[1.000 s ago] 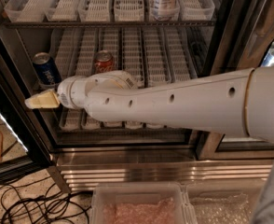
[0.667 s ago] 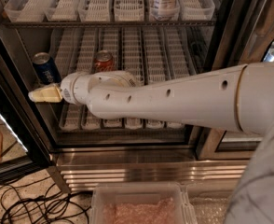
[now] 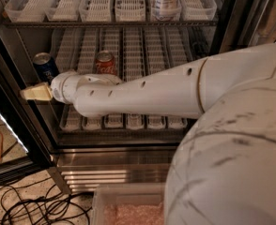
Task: Pick pepsi can from middle shelf of fridge
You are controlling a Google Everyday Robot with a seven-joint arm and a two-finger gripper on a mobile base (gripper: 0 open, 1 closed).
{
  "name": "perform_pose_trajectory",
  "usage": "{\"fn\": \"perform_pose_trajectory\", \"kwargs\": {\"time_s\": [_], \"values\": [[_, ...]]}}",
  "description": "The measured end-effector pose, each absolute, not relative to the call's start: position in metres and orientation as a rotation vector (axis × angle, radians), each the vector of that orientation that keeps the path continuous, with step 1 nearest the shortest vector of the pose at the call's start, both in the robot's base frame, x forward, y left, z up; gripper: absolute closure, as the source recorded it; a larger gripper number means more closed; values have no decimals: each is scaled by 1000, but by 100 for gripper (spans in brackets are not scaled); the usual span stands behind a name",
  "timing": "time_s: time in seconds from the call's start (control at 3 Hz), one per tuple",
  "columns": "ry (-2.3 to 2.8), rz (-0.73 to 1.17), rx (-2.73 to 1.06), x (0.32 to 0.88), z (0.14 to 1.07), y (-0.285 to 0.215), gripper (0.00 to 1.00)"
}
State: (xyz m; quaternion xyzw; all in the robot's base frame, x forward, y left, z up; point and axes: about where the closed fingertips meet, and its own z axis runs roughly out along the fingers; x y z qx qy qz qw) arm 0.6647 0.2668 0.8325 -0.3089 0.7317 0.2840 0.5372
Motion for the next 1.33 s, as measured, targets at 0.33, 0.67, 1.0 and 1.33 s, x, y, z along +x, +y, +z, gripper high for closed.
{"fn": "perform_pose_trajectory", "kwargs": {"time_s": [0.33, 0.67, 1.0, 1.33], "values": [[1705, 697, -768, 660, 839, 298, 0], [1692, 663, -787, 666, 842, 302, 0], [1715, 617, -779, 671, 836, 289, 0], [1742, 581, -758, 679, 826, 277, 0]]}}
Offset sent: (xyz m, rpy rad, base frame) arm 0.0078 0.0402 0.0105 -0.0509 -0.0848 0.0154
